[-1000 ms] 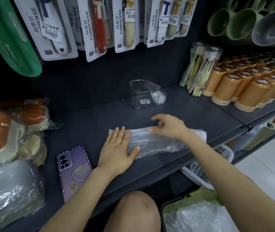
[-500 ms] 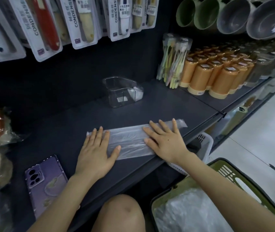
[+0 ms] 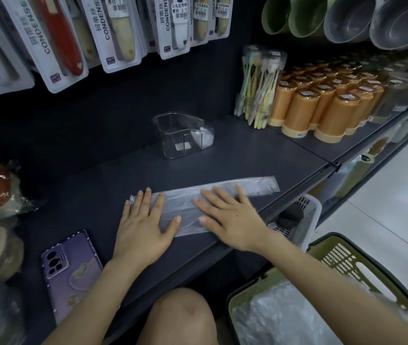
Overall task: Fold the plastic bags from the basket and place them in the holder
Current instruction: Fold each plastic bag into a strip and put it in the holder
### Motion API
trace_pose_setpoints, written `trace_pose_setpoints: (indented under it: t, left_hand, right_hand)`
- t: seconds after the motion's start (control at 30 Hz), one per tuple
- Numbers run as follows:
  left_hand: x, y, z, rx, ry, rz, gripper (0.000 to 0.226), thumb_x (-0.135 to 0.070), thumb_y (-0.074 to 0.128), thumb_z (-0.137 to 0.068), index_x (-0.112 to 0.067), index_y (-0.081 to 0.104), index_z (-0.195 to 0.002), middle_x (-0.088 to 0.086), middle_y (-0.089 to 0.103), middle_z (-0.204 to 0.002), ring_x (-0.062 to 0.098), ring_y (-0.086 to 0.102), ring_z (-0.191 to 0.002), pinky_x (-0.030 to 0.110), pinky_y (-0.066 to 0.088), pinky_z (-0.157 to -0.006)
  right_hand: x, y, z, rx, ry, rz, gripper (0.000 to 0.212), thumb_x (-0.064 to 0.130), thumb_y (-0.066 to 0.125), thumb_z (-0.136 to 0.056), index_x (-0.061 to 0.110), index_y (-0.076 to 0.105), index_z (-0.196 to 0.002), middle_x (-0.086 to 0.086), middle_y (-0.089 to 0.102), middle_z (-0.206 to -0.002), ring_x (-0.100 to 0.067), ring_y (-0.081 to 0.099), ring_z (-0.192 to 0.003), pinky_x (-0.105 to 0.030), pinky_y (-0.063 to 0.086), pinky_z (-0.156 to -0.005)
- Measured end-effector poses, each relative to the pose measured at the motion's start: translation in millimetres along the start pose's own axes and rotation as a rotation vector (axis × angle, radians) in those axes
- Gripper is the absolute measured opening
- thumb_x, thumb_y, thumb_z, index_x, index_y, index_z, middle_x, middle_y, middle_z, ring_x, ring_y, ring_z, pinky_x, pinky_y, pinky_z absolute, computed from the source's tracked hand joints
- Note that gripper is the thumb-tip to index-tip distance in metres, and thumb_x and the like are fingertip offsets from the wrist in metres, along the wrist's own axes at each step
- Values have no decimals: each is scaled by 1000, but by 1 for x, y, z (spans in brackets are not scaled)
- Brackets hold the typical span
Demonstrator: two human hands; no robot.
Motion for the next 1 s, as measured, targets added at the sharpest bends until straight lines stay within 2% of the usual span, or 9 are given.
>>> trace_pose_setpoints:
  t: [0.13,0.3,0.4,0.47,0.57,0.67,0.83,0.9,1.0]
  left_hand:
    - [0,0,1,10,4,8,100,-74,-13,-69,-22,-8,-154,5,-13,-161,16,-15,-148,33,-13,-119]
    - [3,-2,1,-35,12,147,105,-78,0,-70,-14,-16,-152,5,-9,-162,16,-10,-148,31,-10,-119]
    - [7,-10,2,-32,5,338,108,-81,11,-67,-21,-6,-154,6,-1,-162,17,-6,-149,30,-6,-120]
    - [11,-23,9,-85,-13,487,102,-79,24,-67,-24,23,-152,6,17,-160,21,8,-149,34,3,-120]
    - [7,-49,28,-271,130,455,63,-68,43,-74,-24,70,-112,-4,61,-121,21,54,-116,42,36,-101]
    - [-5,-44,35,-122,251,430,46,-65,51,-70,-32,72,-94,-19,64,-97,8,59,-96,35,44,-89]
    - [-5,-37,20,-17,182,579,8,-34,73,-81,-39,67,-79,-25,68,-87,-4,60,-90,16,42,-80]
    - [-1,-36,12,24,123,681,15,-22,69,-88,-28,70,-74,-23,68,-79,-7,61,-80,14,42,-76]
    - [3,-37,1,49,33,774,26,-19,61,-93,-16,66,-68,-17,65,-66,-7,58,-65,12,40,-67]
  right_hand:
    - [-38,-17,17,-43,66,-31,108,81,-28,-65,35,14,-153,6,9,-162,-17,0,-149,-49,-17,-115]
    - [-17,-36,35,-435,-224,-103,41,50,52,-86,18,71,-101,-1,64,-126,-21,47,-128,-53,20,-115]
    - [-14,-35,34,-517,-268,-117,29,35,53,-89,15,71,-79,1,72,-105,-18,57,-112,-46,26,-114]
    - [-14,-38,35,-534,-266,-114,33,35,49,-93,12,70,-80,1,73,-96,-18,61,-105,-39,23,-115]
    - [-17,-40,39,-498,-222,-172,42,38,40,-99,11,67,-84,0,71,-89,-13,61,-104,-30,15,-120]
    - [-28,-43,47,-455,-161,-247,31,31,45,-96,10,65,-84,-2,70,-89,-15,63,-101,-25,12,-120]
    - [-46,-47,53,-378,-48,-507,18,28,45,-95,21,53,-81,10,53,-65,-10,49,-57,-25,27,-115]
    - [-52,-49,48,-310,36,-602,19,22,50,-97,27,51,-78,9,55,-65,-10,50,-60,-33,48,-92]
    - [-59,-55,32,-227,152,-656,23,24,52,-97,27,53,-75,2,61,-67,-12,53,-63,-38,47,-70]
Point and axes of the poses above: each hand's wrist, its own z-axis away from the middle knuckle, its own y-axis out of the palm, x = y × z, the point moved 8 cm from there along -z, towards the middle knuckle
